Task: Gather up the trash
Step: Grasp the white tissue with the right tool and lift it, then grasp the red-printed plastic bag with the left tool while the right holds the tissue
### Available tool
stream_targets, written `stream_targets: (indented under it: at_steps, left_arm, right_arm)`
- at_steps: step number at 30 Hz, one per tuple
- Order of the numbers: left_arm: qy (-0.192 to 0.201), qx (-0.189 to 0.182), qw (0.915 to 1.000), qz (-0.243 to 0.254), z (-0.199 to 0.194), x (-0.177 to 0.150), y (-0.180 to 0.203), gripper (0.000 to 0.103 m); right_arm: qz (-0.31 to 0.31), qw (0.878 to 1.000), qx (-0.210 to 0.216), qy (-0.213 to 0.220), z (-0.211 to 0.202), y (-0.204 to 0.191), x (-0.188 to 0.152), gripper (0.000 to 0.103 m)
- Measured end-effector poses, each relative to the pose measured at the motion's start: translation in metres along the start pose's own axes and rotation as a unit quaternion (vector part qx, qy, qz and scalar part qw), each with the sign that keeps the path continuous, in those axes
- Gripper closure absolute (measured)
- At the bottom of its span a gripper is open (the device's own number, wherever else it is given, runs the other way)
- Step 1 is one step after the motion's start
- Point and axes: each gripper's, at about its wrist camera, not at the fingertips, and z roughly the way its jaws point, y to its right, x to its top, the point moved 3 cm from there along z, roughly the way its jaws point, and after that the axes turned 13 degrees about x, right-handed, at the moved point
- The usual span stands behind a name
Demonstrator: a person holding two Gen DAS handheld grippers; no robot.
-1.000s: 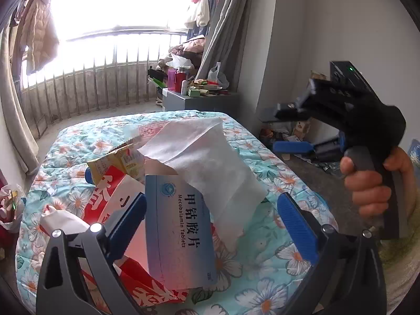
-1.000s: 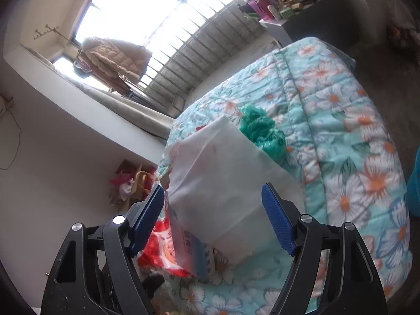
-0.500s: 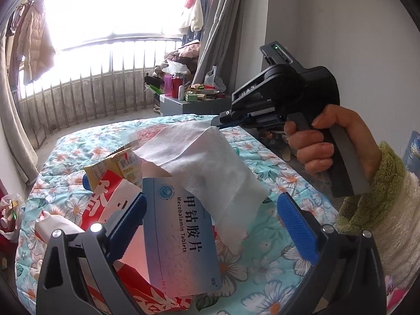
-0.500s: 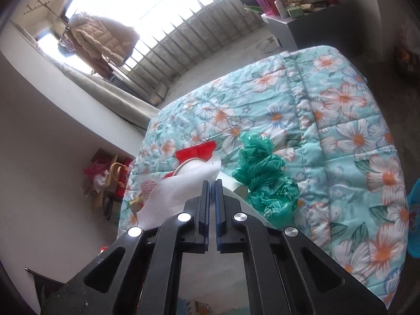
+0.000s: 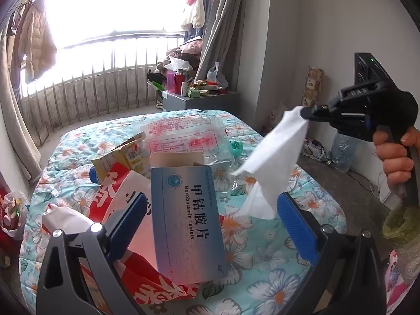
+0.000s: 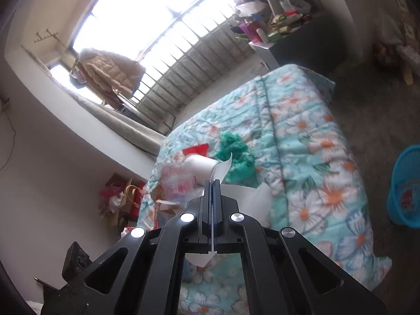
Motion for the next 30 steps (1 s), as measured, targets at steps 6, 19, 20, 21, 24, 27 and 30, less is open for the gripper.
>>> stream_targets:
  at_steps: [6, 19, 20, 21, 24, 27, 30]
  left_arm:
    - [-0.016, 0.003, 0.9999, 0.007, -0.001, -0.003, 0.005, 0.012]
    - [-0.01, 0.024, 0.9997, 0.006, 0.032, 0.055, 0.03, 0.023]
    - [-0.01, 0.029, 0.9995, 0.012, 0.037, 0.058, 0.033, 0.023]
    - [-0.011, 0.034, 0.9991, 0.021, 0.043, 0.062, 0.038, 0.023]
    - [-0.018, 0.054, 0.9972, 0.049, 0.063, 0.072, 0.052, 0.023]
    - [-0.025, 0.078, 0.9939, 0.074, 0.084, 0.077, 0.062, 0.027]
    - [-0.035, 0.132, 0.9851, 0.104, 0.108, 0.078, 0.066, 0.033]
  right_arm:
    - [0.071, 0.997, -0.019, 0.011, -0.029, 0.043, -0.042, 0.103]
    - [0.116, 0.992, -0.05, -0.009, -0.004, 0.09, -0.081, 0.1]
    - [0.117, 0.992, -0.047, -0.009, -0.004, 0.09, -0.081, 0.1]
    - [0.117, 0.992, -0.043, -0.009, -0.004, 0.091, -0.081, 0.1]
    - [0.116, 0.992, -0.041, -0.006, -0.01, 0.093, -0.085, 0.1]
    - [0.12, 0.992, -0.035, -0.004, -0.014, 0.098, -0.086, 0.1]
    - [0.122, 0.992, -0.032, -0.002, -0.017, 0.101, -0.088, 0.1]
